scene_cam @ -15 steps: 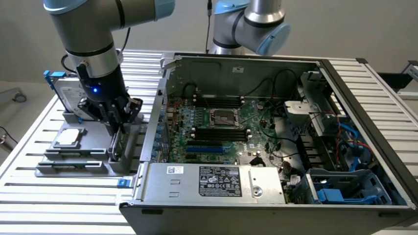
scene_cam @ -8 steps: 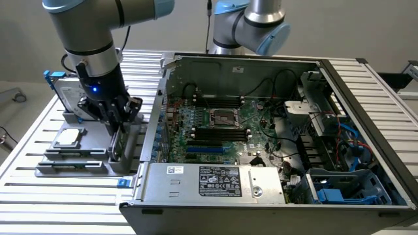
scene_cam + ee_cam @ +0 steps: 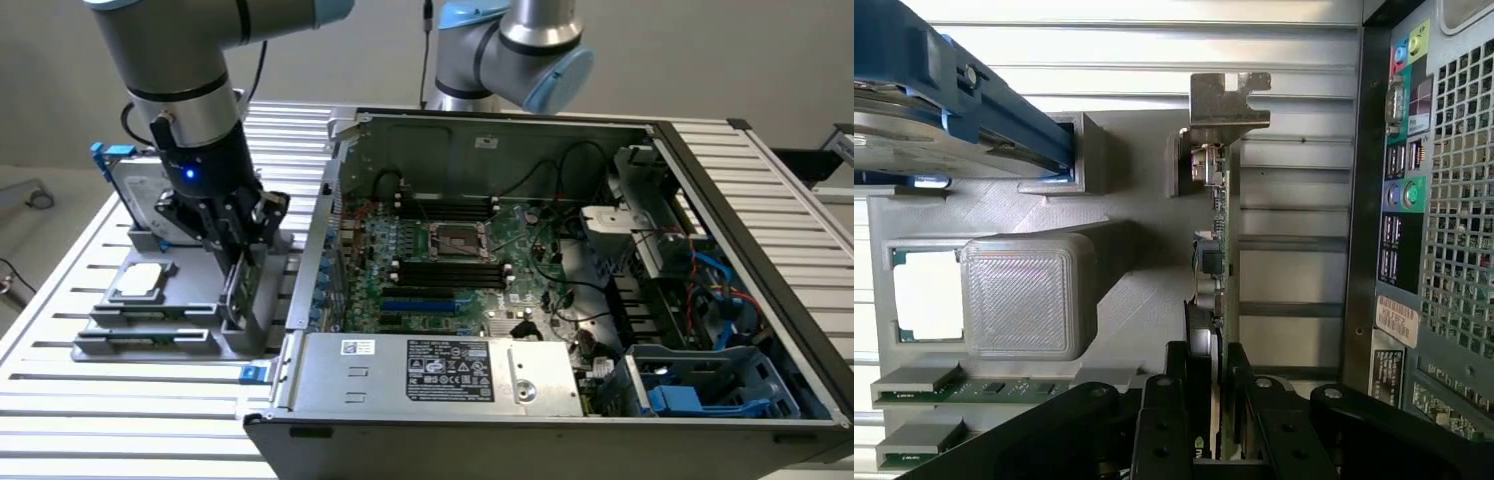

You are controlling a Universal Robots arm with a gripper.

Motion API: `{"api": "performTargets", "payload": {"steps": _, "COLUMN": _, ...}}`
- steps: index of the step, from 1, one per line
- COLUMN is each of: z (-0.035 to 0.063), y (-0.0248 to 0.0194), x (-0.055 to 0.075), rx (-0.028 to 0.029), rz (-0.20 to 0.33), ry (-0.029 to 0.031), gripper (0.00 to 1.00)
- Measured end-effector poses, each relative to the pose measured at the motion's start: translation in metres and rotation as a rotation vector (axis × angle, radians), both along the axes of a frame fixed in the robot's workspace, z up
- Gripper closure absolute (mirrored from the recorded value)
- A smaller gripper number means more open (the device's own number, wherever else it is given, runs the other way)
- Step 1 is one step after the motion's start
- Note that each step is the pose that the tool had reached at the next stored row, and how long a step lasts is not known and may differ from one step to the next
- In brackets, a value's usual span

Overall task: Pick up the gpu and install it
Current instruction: 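Pick up the gpu and move the gpu toward the slot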

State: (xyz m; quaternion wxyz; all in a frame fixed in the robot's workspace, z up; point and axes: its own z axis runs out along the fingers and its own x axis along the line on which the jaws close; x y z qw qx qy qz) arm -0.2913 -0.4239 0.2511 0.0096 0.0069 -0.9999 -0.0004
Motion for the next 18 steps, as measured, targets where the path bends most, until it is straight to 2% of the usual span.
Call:
{"api": "performTargets", "payload": {"steps": 9, "z": 0.0217, "y": 0.0000, "x": 0.000, "rx": 0.0016, "rz": 0.000, "ry": -0.0008, "gripper": 0.73}}
{"api": "performTargets", "payload": {"steps": 18, "z": 0.0505, "y": 0.0001, "x": 0.000, "rx": 0.0020, "rz": 0.000, "ry": -0.0010, "gripper": 0.73}}
